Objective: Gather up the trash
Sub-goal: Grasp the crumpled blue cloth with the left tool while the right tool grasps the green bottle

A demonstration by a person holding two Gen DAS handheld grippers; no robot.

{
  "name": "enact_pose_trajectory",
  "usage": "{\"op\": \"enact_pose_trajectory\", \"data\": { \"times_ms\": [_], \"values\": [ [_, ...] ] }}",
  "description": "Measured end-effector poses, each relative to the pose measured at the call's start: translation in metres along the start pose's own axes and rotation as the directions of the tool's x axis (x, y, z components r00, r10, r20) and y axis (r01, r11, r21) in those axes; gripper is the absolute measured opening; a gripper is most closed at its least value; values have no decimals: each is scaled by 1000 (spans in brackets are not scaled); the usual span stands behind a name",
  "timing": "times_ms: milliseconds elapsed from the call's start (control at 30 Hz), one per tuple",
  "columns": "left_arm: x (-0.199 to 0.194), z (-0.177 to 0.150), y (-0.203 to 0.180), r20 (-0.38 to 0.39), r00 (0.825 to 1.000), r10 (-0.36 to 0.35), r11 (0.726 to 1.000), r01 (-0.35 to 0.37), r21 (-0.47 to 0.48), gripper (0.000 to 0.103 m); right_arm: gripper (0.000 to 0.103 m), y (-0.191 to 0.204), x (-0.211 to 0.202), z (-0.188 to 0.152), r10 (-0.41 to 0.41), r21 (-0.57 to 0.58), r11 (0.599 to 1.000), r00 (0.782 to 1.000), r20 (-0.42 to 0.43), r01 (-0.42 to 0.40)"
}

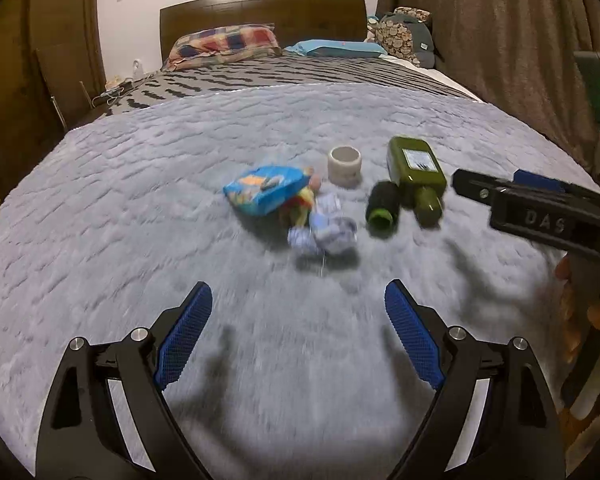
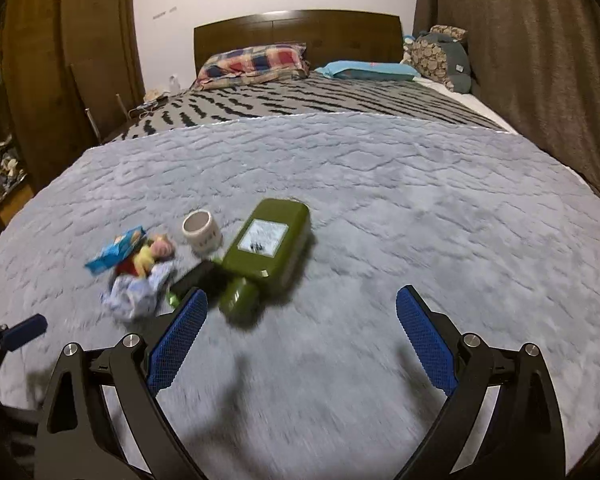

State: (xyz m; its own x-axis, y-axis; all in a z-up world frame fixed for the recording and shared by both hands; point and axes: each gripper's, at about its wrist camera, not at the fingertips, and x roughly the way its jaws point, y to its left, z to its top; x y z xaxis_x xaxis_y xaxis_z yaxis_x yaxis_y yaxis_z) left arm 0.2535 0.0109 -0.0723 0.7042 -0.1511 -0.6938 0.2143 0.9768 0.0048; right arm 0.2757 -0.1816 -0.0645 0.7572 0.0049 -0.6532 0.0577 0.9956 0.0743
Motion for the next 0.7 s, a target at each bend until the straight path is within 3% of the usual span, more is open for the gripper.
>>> {"op": "enact_pose_trajectory", "data": {
  "times_ms": [167,333,500,600,700],
  "values": [
    [26,15,0,-17,1000,-26,999,25,-34,65,96,11,25,13,0,12,1000,1000,-30,0],
    [41,21,-2,-33,997,-63,997,61,-47,58,96,13,51,23,10,56,998,997,-79,-5],
    [47,25,-6,-41,997,-70,997,68,-32,45,95,6,72,29,21,124,992,992,-124,-6],
    [50,26,-10,-54,996,-71,997,70,-19,39,79,5,82,29,29,135,991,987,-157,-8],
    [53,28,-11,-67,995,-72,997,72,-10,32,70,4,85,28,53,143,989,984,-169,-29]
  ]
}}
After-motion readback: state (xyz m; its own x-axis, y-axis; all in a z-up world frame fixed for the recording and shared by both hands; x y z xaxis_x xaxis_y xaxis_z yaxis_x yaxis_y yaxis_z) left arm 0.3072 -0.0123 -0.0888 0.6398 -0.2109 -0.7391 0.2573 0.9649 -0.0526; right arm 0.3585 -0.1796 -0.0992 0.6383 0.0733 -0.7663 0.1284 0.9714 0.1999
